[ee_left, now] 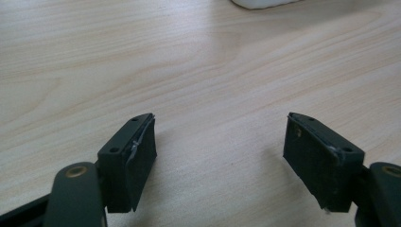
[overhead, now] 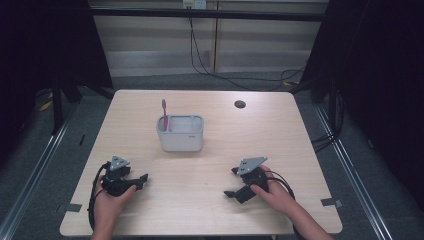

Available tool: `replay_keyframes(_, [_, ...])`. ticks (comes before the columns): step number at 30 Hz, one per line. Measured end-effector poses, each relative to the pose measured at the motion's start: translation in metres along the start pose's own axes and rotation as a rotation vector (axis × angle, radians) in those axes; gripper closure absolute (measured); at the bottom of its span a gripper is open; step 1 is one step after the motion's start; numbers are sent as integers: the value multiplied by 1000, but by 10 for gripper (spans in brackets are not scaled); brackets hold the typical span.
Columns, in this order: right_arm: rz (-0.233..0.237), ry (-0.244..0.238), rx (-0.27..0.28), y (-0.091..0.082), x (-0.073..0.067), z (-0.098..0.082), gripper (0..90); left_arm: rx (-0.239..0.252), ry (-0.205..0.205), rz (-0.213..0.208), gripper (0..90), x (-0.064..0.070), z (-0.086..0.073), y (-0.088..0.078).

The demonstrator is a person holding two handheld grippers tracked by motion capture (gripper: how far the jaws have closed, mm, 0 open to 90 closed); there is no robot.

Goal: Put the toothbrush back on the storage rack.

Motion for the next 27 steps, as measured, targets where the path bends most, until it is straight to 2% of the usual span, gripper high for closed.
replay_keyframes(11, [0, 0, 0, 0, 0, 0, 120, 10, 33, 12, 231, 1, -1, 2])
replay_keyframes(16, [0, 0, 0, 0, 0, 0, 120, 13, 68, 14, 194, 2, -2, 4])
replay_keyframes(27, [0, 0, 0, 0, 0, 0, 120, 9, 69, 0, 147, 5, -1, 5])
Point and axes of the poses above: each handheld gripper's, and its own axes: y roughly forward along the jaws, z roughly out of its top, x roughly to its right, the point moved 8 cm from there along y, roughly forward along the jaws, and after that the axes turned 2 degrees about z, right-handed, at the moved point
